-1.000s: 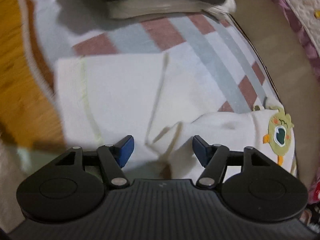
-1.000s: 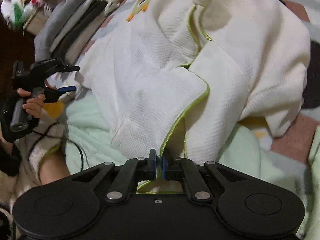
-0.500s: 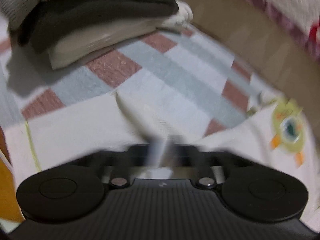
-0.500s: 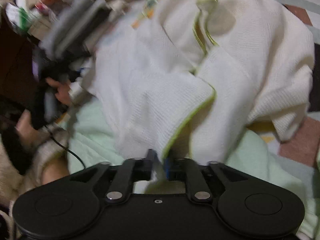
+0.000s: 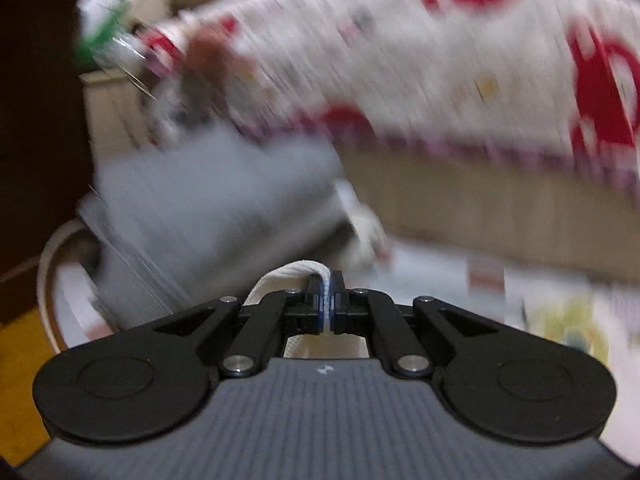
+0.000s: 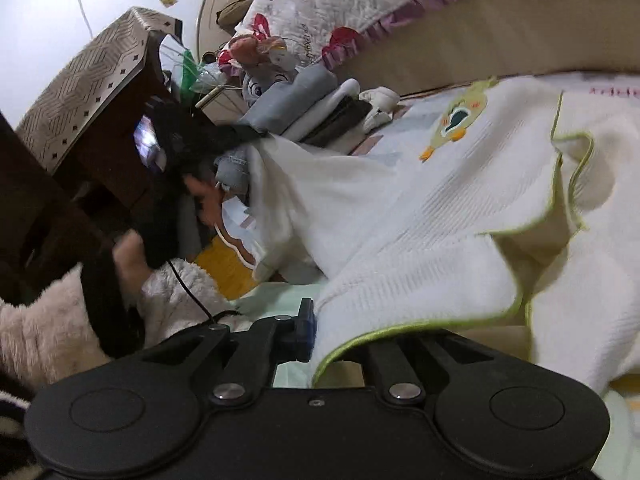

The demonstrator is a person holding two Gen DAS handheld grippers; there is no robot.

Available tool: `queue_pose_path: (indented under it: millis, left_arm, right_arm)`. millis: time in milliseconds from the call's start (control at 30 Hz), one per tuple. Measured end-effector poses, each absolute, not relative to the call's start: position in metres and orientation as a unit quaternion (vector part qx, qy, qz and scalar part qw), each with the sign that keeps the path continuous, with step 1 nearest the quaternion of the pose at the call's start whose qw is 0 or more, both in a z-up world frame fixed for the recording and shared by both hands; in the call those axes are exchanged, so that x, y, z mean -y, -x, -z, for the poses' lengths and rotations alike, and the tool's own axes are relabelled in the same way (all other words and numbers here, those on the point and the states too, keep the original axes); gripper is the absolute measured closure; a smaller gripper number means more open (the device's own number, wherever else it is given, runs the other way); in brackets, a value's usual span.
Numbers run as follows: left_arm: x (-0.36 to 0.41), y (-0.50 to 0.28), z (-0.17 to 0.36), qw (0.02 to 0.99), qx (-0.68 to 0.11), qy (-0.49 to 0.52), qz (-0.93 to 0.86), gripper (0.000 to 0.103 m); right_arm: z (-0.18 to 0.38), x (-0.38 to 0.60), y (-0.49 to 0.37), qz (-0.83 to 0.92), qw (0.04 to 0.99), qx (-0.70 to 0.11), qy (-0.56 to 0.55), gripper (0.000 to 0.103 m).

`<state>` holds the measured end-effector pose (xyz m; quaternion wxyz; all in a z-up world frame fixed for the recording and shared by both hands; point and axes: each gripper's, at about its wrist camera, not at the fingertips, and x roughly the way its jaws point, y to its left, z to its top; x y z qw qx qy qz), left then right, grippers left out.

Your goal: Fold clothes

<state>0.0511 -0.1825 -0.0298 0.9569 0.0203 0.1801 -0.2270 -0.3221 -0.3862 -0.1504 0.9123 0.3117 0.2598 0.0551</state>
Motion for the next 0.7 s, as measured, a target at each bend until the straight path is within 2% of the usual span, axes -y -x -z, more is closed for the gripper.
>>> queue_pose_path:
  millis: [167, 333, 633, 700]
  left_arm:
    - [0.133, -0.069, -0.013, 0.957, -0.184, 0.046, 0.221, 0.101]
    - [0.115, -0.064, -0.007, 0.960, -0.173, 0.012, 0.220, 0.101]
    - [0.080, -0.059, -0.032, 0.980, -0.128, 0.049, 0.145, 0.101]
    - [0.074, -0.068, -0.029, 0.983, -0.141, 0.034, 0.108, 0.100]
  right_arm:
    - [0.151, 0.395, 0.341, -0.060, 0.900, -0.254, -0.349, 0.095]
    - [0.155, 0.387, 0.341, -0.063, 0.894, -0.302, -0.326, 0.096]
    - [0.149, 0.382, 0.322, -0.140, 0.877, -0.313, -0.337, 0.096]
    - [0.146, 0.376, 0.311, -0.185, 0.863, -0.316, -0.349, 0.096]
